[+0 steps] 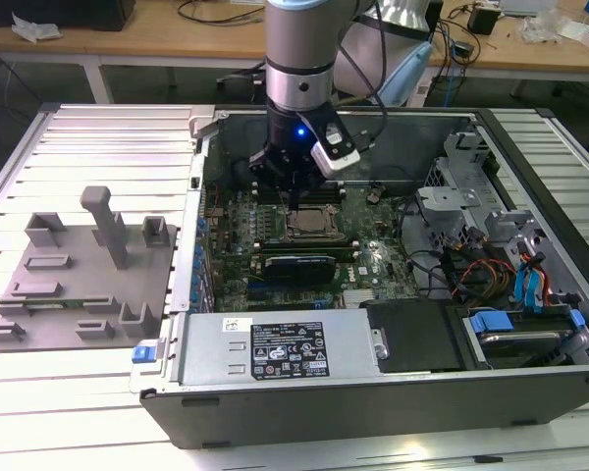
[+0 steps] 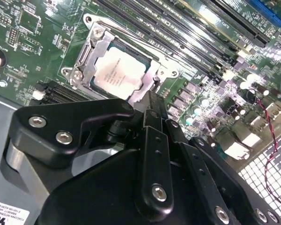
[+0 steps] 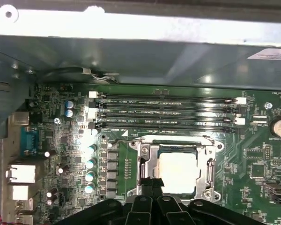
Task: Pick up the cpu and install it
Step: 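Close the cpu cover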
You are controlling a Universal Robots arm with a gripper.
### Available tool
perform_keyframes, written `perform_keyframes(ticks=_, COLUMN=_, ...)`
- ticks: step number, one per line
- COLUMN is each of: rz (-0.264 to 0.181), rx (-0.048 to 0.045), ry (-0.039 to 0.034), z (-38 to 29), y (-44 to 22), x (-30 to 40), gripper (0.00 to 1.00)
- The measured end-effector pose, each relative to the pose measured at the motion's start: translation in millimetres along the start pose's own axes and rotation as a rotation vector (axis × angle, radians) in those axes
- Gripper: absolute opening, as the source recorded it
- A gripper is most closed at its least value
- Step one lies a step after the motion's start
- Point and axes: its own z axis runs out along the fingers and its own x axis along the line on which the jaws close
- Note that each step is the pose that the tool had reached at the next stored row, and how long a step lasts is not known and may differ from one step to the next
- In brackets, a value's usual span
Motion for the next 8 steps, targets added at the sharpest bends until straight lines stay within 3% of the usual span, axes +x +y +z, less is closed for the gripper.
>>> perform_keyframes(ticks=2, rz=0.001, rx=0.0022, ry=-0.0358, z=0.0, y=0.0, x=0.0, gripper=0.11)
perform_keyframes(ticks=3, rz=0.001, rx=0.0026, ry=-0.0422, z=0.1, y=0.0, x=0.1, gripper=0.11)
perform_keyframes(ticks=4, rz=0.001, rx=0.0033, ry=-0.0471, z=0.2, y=0.0, x=-0.2, gripper=0.11)
perform_keyframes(ticks=8, rz=0.001, rx=0.0040, ry=-0.0470, z=0.4, y=-0.2, x=-6.5, gripper=0.11)
